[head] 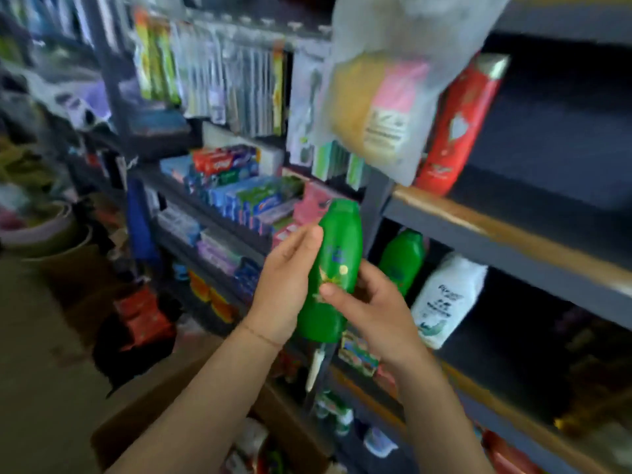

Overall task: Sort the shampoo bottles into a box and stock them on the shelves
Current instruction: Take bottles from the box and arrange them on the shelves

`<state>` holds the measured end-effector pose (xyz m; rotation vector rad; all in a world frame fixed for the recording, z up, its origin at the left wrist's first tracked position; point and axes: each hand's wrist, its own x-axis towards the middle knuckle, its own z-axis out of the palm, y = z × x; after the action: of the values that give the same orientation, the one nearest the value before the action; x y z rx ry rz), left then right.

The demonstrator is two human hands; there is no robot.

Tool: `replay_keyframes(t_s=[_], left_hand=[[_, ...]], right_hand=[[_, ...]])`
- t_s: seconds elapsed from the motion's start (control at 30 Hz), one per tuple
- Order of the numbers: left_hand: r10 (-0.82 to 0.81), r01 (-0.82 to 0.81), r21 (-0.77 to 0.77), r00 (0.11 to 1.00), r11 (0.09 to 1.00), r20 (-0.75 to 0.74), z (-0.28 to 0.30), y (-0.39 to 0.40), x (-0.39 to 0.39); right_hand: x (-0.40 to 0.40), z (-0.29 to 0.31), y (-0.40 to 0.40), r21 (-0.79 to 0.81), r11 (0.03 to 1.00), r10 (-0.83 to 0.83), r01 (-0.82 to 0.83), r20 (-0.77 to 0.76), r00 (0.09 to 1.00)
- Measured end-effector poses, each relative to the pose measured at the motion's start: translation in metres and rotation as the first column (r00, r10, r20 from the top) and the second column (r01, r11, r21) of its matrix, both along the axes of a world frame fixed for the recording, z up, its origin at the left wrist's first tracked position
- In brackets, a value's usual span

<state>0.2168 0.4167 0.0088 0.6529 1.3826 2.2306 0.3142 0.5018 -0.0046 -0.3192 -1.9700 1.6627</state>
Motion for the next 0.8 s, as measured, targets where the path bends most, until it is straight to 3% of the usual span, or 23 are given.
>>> replay_keyframes(t_s=[0.1, 0.2, 0.27, 0.47, 0.6, 0.7, 0.8], left_hand=[[-0.042, 0.042, 0.003, 0.994, 0.999, -0.104, 0.044, 0.033, 0.017], [-0.112, 0.106, -0.035, 0.966, 0.994, -0.233, 0.075, 0.062, 0.032], [-0.115, 0.106, -0.045, 0.955, 0.993, -0.274, 0.084, 0.079, 0.037], [-0.129, 0.041, -0.18, 0.849, 0.983, -0.512, 0.069, 0.109, 0.047], [-0.16, -0.108, -0.279, 0.605, 0.954, -0.78, 0.059, 0.123, 0.049], [-0.157, -0.264, -0.267, 0.372, 0.927, -0.915, 0.057, 0.137, 0.047], [-0.165, -0.32, -0.255, 0.281, 0.912, -0.945, 0.048, 0.144, 0.043]], right_hand=[[0.025, 0.046, 0.027, 0.13, 0.978, -0.145, 0.166, -0.154, 0.977], [0.047, 0.083, 0.055, 0.279, 0.896, -0.273, 0.344, -0.264, 0.925], [0.058, 0.102, 0.075, 0.367, 0.816, -0.36, 0.447, -0.284, 0.889], [0.08, 0.123, 0.12, 0.405, 0.683, -0.528, 0.608, -0.302, 0.794], [0.084, 0.128, 0.147, 0.457, 0.608, -0.592, 0.649, -0.284, 0.755], [0.084, 0.131, 0.164, 0.552, 0.598, -0.627, 0.581, -0.129, 0.768], [0.079, 0.134, 0.176, 0.607, 0.616, -0.654, 0.502, 0.039, 0.755]])
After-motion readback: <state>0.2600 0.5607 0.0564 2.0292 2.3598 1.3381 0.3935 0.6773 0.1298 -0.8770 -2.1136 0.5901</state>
